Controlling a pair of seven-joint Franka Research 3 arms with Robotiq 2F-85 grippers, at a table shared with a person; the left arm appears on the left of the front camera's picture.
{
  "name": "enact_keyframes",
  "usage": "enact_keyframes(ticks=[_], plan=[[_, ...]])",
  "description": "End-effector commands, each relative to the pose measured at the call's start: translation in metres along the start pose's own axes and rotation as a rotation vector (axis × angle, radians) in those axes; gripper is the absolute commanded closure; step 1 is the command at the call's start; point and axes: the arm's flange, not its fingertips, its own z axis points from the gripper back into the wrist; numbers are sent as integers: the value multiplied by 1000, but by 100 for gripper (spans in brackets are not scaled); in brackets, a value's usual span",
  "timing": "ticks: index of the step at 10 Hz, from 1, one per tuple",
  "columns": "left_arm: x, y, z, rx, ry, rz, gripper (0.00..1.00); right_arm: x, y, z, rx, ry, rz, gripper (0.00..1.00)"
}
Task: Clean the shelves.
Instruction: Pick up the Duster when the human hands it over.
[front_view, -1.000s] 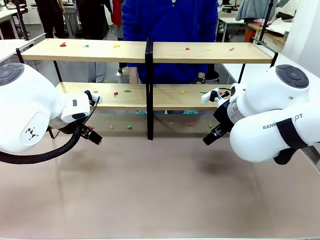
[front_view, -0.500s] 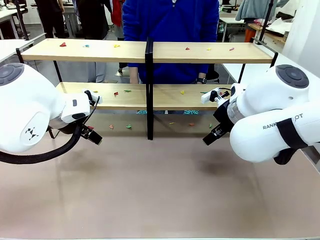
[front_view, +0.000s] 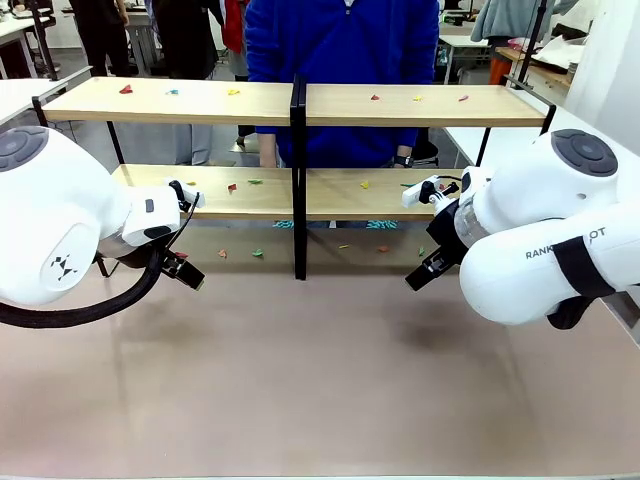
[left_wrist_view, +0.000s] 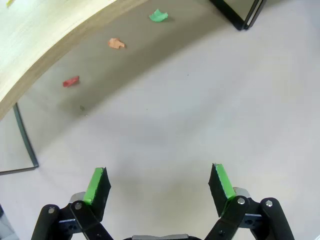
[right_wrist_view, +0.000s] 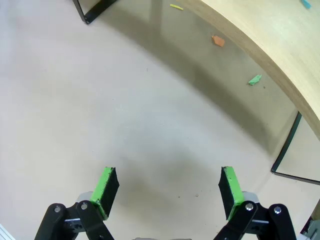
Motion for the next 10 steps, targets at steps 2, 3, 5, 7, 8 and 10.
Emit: enact_keyframes(ticks=[2, 3, 5, 7, 8, 10], plan=[[0, 0, 0, 0, -1, -1, 0, 0, 0, 0, 0, 0, -1, 0], [0, 0, 0, 0, 0, 0, 0, 0, 0, 0, 0, 0, 0, 0], [-26, 13, 73, -134, -89, -86, 0, -25, -25, 69, 42, -41, -10, 0], [-66, 23, 155, -84, -233, -91, 0, -65, -46, 144, -37, -152, -28, 0], [-73, 23, 185, -51, -307, -105, 0, -74, -49, 170, -82, -198, -18, 0], [-82, 34, 222, -94, -400, -181, 0, -77, -56, 212, -128, -293, 34, 0]])
